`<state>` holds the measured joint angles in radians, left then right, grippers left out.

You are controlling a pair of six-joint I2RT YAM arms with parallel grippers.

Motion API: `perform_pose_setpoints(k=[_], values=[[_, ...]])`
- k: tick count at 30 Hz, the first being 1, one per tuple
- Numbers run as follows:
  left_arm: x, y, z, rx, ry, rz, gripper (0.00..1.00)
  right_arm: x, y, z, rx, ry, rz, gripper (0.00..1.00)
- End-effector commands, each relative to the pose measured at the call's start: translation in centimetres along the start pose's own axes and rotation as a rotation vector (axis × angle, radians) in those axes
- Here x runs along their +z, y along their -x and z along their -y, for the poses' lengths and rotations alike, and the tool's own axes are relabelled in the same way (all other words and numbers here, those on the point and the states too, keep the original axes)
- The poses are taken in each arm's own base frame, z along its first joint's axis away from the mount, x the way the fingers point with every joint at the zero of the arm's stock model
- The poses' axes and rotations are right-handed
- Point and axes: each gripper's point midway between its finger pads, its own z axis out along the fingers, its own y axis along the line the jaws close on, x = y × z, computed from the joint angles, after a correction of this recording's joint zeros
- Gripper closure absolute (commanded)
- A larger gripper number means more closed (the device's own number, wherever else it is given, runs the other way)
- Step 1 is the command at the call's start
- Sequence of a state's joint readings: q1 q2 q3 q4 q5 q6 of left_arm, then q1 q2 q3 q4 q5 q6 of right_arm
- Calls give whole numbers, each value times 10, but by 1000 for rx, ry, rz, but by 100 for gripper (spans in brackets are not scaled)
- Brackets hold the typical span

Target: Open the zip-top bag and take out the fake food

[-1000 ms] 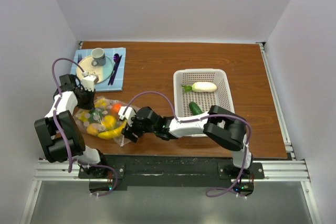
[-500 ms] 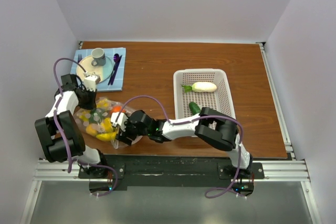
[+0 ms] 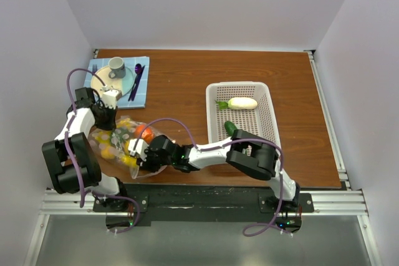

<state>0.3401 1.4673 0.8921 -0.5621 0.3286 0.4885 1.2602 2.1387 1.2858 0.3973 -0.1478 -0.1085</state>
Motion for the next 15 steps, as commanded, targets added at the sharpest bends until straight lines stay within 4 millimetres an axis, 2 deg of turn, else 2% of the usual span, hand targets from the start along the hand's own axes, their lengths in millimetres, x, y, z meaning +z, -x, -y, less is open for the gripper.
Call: perform_pose_setpoints(k=[1,3,4,5,6,7,8,9,11,14,15], values=[[-3,4,-13,-13,74,2,100,-30,10,11,36,-79,-87,86],[-4,9,-15,-16,75,11,100,-44,4,14,51,-114,-88,98],[-4,11,-15,-20,79,17,100,-54,16,16,48,-128,-59,100],[-4,11,-17,-23,89,19,100,-60,18,18,47,-143,-54,100],[-4,12,-20,-23,105,27,100,-67,7,20,50,-167,-80,100],[-4,13,-21,-29,116,30,100,-74,7,23,49,-189,-82,100],[-4,11,-24,-31,131,28,100,-85,19,25,61,-209,-54,100],[-3,10,-24,-28,134,29,100,-93,13,30,66,-250,-64,100],[-2,7,-25,-22,145,23,100,-107,23,35,91,-292,-46,100],[1,5,-29,-14,158,19,100,-121,8,38,164,-348,-119,100],[1,5,-29,-12,160,21,100,-128,12,39,176,-360,-116,100]])
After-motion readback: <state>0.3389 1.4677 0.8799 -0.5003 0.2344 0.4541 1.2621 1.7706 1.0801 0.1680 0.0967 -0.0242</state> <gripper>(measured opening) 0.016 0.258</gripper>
